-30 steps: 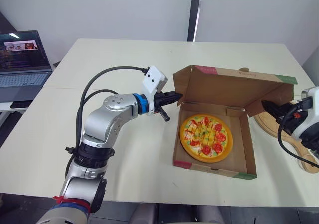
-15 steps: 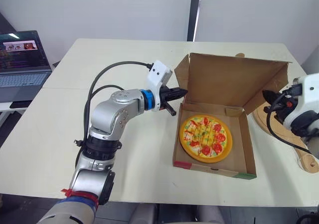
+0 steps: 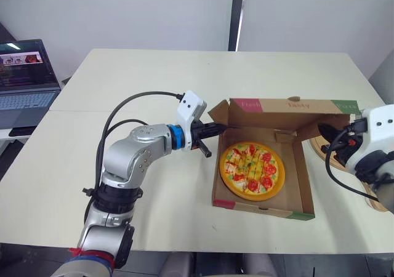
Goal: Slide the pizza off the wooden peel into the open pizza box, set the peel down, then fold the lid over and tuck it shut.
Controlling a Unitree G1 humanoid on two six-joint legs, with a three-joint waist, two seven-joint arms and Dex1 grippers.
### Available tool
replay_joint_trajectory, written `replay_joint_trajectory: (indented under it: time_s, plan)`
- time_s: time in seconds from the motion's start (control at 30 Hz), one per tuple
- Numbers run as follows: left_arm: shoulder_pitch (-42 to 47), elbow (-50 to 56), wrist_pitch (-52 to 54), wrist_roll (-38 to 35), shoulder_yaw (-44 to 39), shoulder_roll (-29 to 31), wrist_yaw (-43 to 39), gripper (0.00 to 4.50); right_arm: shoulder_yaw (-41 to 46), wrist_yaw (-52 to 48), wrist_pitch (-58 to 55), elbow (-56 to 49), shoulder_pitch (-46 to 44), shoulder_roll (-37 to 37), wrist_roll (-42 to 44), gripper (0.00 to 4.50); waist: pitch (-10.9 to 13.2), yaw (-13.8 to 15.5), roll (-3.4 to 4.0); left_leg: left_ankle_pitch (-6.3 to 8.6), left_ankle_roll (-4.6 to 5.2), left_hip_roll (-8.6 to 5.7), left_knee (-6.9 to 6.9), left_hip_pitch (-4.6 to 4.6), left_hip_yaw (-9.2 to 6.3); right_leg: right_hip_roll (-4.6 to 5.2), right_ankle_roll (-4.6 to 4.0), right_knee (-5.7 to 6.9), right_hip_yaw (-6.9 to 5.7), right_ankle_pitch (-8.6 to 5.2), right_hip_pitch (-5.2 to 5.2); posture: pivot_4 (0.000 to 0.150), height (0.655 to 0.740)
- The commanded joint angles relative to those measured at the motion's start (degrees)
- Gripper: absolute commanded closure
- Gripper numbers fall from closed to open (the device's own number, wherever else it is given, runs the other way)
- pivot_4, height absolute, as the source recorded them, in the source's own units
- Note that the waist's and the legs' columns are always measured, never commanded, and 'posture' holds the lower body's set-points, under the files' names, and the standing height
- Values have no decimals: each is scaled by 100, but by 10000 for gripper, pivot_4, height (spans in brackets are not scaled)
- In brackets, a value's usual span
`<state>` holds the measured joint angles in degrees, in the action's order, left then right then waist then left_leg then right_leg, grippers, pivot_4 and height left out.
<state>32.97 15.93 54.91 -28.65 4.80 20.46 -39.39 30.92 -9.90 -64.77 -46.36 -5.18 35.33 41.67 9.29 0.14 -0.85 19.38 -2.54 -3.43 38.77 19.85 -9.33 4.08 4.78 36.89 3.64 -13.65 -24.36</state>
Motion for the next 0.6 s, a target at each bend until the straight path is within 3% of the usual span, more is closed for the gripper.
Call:
replay_joint_trajectory:
  time_s: [0.03,0.33,0.6]
  plan:
    - [-247,538,157,-324,34,48,-53,45000,87,-83,145,-431,169,-137,328,44416,0,-9,0,0,0,1,0,0,0,-1,0,0,0,0,0,1500,7341]
    - [-634,800,97,-414,12,194,-28,45000,323,-14,244,-737,651,-196,771,44416,-1,-7,1,0,0,0,-1,-1,-2,-1,0,-2,-2,0,3,1500,7341]
    - [-786,758,-144,-320,110,169,45,45000,-524,193,969,-1065,1429,-395,-53,44416,-4,-17,3,0,0,1,-2,-5,0,-2,0,-2,0,-1,5,1500,7341]
